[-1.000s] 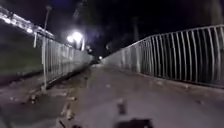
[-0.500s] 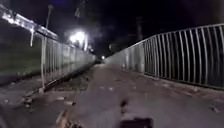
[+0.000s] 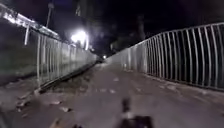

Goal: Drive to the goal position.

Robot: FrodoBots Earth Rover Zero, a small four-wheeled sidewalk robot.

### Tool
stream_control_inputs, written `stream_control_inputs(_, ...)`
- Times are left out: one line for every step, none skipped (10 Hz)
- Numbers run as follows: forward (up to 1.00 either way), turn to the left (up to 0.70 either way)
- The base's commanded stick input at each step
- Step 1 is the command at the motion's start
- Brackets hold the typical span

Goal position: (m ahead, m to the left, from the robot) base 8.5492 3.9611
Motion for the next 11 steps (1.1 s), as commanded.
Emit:
stream_control_inputs(0.45, 0.0)
stream_control_inputs(0.45, 0.01)
stream_control_inputs(0.45, 0.01)
stream_control_inputs(0.45, 0.01)
stream_control_inputs(0.45, 0.01)
stream_control_inputs(0.45, 0.01)
stream_control_inputs(0.45, 0.01)
stream_control_inputs(0.45, 0.01)
stream_control_inputs(0.45, 0.01)
stream_control_inputs(0.45, 0.01)
stream_control_inputs(0.45, 0.01)
